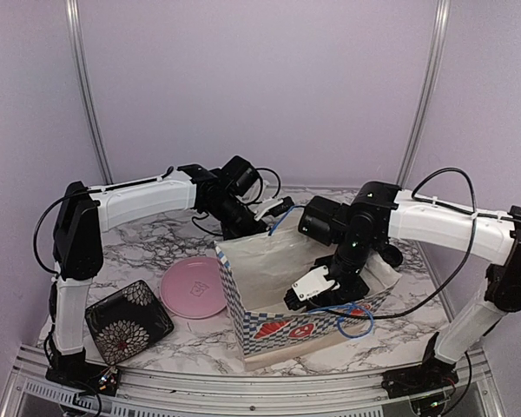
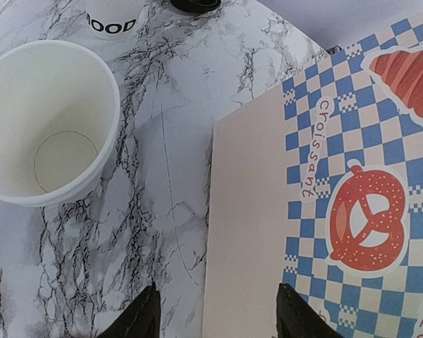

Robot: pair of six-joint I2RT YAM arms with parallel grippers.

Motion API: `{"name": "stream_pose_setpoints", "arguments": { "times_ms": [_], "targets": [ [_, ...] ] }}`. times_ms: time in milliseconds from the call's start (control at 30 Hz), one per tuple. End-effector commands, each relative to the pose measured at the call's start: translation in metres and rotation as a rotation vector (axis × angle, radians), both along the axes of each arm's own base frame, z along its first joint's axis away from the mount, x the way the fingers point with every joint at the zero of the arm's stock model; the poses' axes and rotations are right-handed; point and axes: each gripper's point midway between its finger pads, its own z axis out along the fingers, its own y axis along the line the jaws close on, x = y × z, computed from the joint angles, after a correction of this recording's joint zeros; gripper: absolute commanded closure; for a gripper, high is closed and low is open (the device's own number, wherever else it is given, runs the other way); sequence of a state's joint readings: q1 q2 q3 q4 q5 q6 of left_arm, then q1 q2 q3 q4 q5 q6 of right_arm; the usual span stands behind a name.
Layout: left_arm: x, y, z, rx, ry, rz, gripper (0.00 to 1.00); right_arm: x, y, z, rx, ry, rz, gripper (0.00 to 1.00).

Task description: Pack the takeout coffee

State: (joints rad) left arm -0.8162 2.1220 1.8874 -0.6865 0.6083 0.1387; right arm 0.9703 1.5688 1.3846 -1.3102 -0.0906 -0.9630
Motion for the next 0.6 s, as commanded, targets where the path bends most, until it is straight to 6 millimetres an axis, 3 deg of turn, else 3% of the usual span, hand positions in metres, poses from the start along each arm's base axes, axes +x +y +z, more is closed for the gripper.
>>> {"name": "stream_pose_setpoints", "arguments": {
  "times_ms": [0,200,400,567],
  "targets": [
    [-0.005,0.007,-0.016,0.046,0.043,-0.001,0.43,0.013,-0.004,-0.011,-0.056,-0.043,-0.052,0.56],
    [-0.004,0.009,-0.013,0.049,0.031,0.002,0.43,0.002,-0.009,-0.016,-0.075,0.014,-0.037,0.55],
    [-0.003,0.017,-0.007,0.063,0.002,0.012,0.43,-0.031,-0.016,-0.01,-0.043,0.122,0.055,0.51],
    [0.0,0.023,-0.002,0.074,-0.017,0.026,0.43,-0.028,-0.017,-0.013,-0.066,0.103,0.055,0.5]
  ]
}}
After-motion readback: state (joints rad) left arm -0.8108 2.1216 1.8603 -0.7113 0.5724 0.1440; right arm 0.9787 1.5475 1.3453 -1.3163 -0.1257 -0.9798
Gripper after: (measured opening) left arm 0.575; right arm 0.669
